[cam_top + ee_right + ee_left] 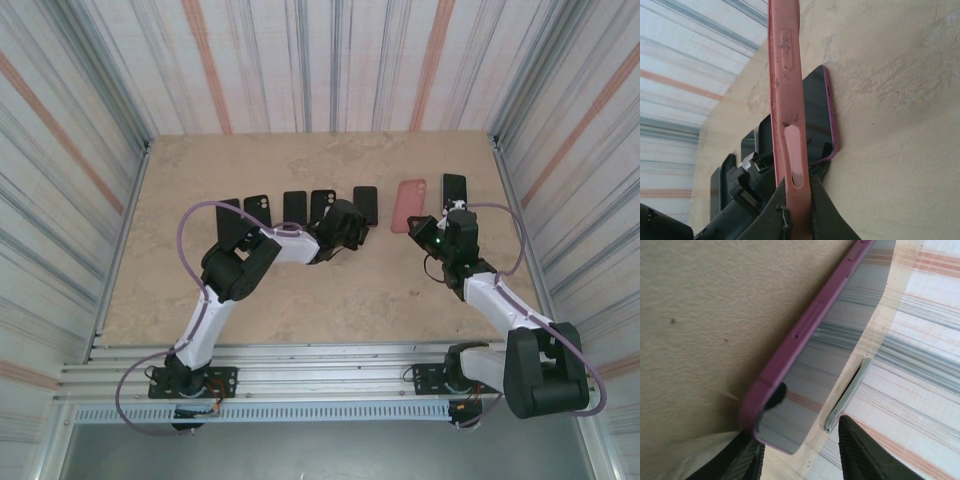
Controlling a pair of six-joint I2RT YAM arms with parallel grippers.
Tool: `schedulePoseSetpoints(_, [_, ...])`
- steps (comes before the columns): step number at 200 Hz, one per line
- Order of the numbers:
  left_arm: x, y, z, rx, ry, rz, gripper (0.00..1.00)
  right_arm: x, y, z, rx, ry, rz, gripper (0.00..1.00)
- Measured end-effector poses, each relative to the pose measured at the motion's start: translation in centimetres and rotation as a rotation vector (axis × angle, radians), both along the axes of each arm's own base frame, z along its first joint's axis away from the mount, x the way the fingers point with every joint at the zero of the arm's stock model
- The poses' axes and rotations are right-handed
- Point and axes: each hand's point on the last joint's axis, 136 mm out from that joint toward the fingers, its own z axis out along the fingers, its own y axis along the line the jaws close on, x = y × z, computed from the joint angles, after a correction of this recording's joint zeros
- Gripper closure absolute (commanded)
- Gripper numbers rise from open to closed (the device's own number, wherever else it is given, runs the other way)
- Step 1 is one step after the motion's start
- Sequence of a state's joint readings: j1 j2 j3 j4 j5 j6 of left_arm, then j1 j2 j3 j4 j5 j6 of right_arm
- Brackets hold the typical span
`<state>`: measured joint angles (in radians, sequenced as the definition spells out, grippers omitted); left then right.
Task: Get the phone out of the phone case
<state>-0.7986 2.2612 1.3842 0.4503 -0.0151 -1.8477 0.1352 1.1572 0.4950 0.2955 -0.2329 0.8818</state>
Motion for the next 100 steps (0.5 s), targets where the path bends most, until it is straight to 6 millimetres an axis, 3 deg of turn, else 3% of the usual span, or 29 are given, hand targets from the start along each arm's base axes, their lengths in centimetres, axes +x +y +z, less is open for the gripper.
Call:
schedulePoseSetpoints(57, [-0.3, -0.3, 0.4, -0.001, 0.029, -0.013, 0.39, 0.2, 0.0, -0.2, -0.001, -0.001, 0.000, 0.96])
schedulePoseSetpoints(100, [-1.0, 0.0, 0.7, 0.018, 0.062, -0.029, 0.33, 0.5, -0.1, -3.3, -0.037, 0.074, 0.019, 0.96])
